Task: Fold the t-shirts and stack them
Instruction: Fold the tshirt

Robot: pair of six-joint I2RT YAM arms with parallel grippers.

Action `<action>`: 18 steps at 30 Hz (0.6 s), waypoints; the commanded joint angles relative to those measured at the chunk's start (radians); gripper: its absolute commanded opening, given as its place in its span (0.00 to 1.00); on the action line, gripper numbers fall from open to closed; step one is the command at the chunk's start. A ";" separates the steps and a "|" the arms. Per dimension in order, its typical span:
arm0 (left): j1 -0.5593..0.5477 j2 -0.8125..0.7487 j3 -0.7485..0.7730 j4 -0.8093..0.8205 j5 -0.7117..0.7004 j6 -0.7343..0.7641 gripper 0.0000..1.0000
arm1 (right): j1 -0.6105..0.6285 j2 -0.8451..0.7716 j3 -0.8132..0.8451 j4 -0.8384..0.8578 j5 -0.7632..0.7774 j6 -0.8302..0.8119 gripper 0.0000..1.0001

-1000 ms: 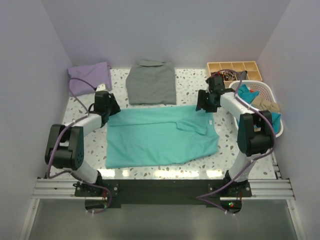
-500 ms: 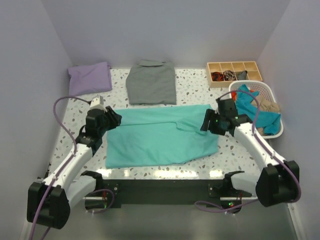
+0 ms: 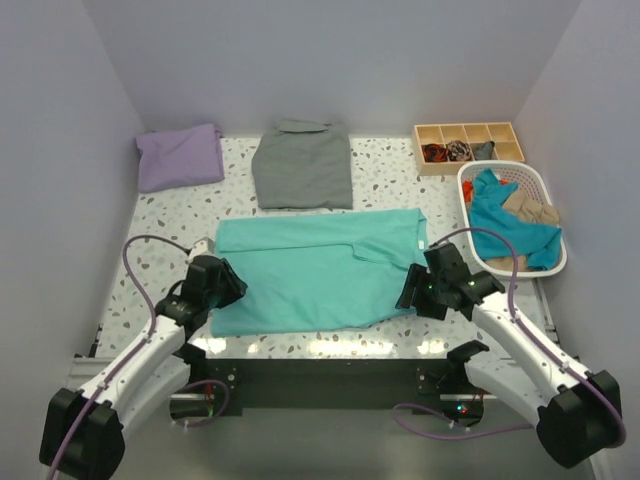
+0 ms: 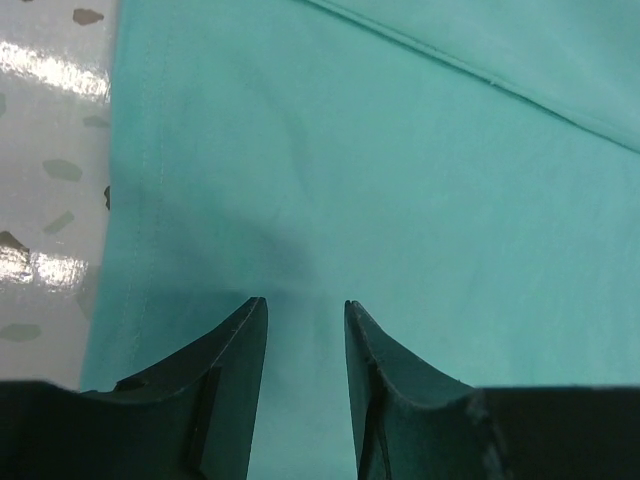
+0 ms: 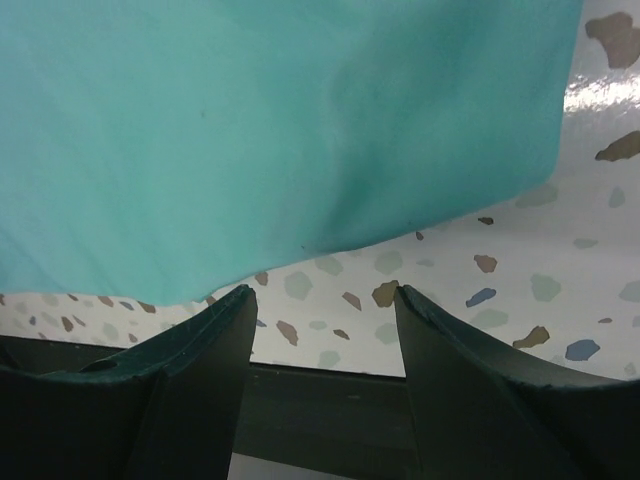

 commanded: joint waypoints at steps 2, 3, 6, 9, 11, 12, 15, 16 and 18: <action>-0.060 0.091 0.016 -0.023 -0.105 -0.062 0.41 | 0.052 0.050 -0.013 0.009 0.054 0.058 0.62; -0.077 0.097 0.019 -0.024 -0.115 -0.070 0.41 | 0.055 0.058 -0.017 0.020 0.054 0.061 0.62; -0.113 0.096 0.016 -0.023 -0.147 -0.091 0.41 | 0.060 0.095 -0.039 0.064 0.052 0.078 0.62; -0.129 0.120 0.015 -0.021 -0.173 -0.093 0.42 | 0.064 0.139 -0.062 0.113 0.054 0.086 0.61; -0.136 0.148 0.015 -0.017 -0.178 -0.095 0.42 | 0.067 0.164 -0.074 0.159 0.054 0.088 0.60; -0.138 0.163 0.012 -0.003 -0.176 -0.091 0.42 | 0.067 0.188 -0.074 0.167 0.054 0.086 0.58; -0.144 0.183 0.015 0.009 -0.179 -0.087 0.42 | 0.066 0.221 -0.056 0.199 0.074 0.066 0.37; -0.144 0.184 0.021 0.009 -0.184 -0.084 0.42 | 0.067 0.221 -0.051 0.208 0.074 0.062 0.31; -0.146 0.186 0.042 0.000 -0.214 -0.064 0.42 | 0.071 0.203 -0.031 0.215 0.073 0.042 0.22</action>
